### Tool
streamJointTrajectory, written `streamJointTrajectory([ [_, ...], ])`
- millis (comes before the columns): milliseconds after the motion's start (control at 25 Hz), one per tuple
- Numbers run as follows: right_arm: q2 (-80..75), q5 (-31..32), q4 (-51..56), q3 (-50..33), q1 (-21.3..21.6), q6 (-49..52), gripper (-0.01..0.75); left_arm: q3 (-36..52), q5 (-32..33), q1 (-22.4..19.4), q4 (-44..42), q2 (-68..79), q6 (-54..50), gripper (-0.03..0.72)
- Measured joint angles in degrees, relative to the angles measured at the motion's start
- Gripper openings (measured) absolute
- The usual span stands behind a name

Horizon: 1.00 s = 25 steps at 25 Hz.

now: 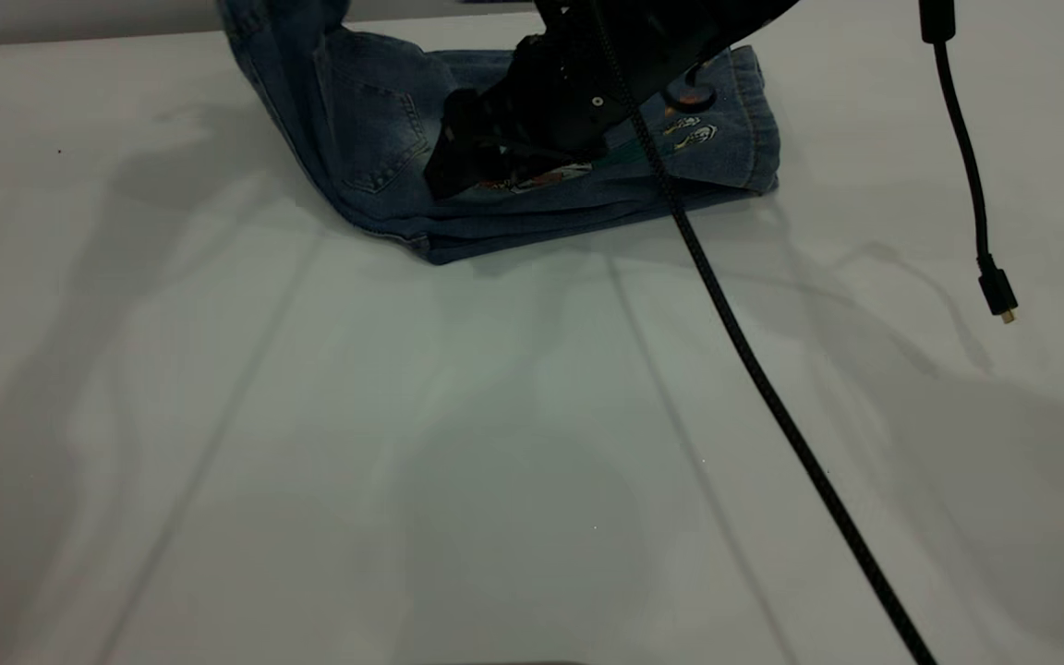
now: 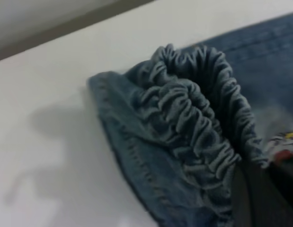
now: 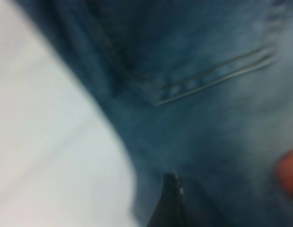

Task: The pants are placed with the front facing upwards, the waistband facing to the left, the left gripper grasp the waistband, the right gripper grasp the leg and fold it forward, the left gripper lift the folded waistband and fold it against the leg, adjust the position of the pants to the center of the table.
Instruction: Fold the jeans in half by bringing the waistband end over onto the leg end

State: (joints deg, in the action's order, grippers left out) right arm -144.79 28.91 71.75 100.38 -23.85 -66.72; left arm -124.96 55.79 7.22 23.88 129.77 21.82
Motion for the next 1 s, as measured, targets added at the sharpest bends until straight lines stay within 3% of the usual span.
streamJointTrajectory([
  [200,6.4,6.8,-6.6,0.0,3.2,5.8,0.549,0.0,-2.0,4.1,-0.1,0.0,0.3,0.045],
  [600,13.4,15.3,-28.0,0.1,17.1,29.4,0.549,0.0,-10.8,14.3,-0.1,0.3,0.9,0.045],
  [1000,15.8,18.2,-39.2,0.1,21.9,40.9,0.549,0.0,-22.3,22.5,0.3,9.3,1.0,0.045],
])
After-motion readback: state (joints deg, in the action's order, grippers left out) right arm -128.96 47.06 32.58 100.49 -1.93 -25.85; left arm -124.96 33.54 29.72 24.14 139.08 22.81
